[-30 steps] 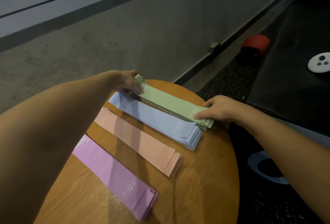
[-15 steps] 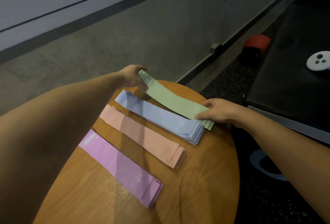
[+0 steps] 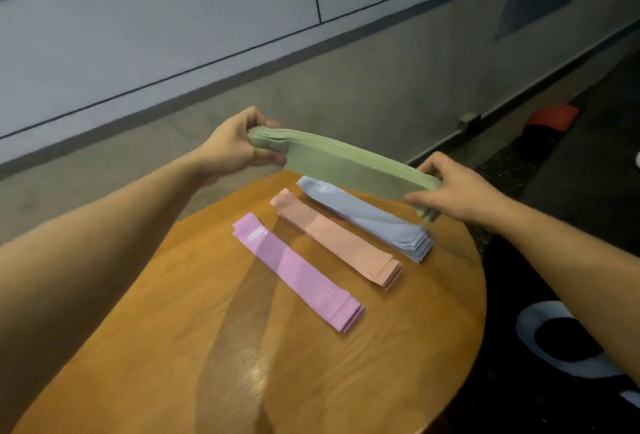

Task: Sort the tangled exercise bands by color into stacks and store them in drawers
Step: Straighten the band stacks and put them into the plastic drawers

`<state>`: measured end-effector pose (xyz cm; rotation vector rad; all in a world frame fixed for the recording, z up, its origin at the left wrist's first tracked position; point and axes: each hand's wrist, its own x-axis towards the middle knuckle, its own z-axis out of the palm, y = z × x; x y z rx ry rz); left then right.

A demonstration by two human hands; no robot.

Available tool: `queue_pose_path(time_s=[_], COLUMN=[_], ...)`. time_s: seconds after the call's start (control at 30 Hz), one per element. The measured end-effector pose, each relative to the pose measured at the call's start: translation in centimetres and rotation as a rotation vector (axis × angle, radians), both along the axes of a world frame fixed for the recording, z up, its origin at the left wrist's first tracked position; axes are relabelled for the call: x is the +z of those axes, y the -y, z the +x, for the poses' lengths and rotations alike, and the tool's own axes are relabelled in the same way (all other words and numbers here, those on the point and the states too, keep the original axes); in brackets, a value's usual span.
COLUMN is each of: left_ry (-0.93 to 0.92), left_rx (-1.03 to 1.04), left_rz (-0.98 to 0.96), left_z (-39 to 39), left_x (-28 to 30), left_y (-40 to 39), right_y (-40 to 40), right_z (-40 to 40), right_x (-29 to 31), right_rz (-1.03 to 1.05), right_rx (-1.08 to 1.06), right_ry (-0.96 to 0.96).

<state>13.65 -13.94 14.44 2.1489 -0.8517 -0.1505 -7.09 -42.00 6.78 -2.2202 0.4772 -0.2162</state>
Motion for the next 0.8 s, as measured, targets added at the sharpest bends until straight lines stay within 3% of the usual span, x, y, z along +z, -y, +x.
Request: queue_pose_path(time_s=[0.23,0.5,0.67,0.8], left_ry=[0.089,0.037,0.046,-0.141], left_rx=[0.242,0.421,0.618,0.722], left_rz=[-0.055,-0.022,-0.074,-0.178], left_z=[-8.5,-18.0,-22.2,-24.1], left_x=[-1.6,-9.5,-14.7,-18.3], left_y=[-15.3,-29.1,-34.5,-35.8], right_y=[-7.7,-18.6,-23.7,-26.0], right_z=[0.1,1.4,2.8,4.1], right_x=[2.2,0.8,-2.6,-5.3], right_rz=[-0.226,-0.349,-0.368,-0.348], right_rx=[0.323,0.770,0.935,0.989], right_ry=[0.067,-0.054,-0.045,-0.056])
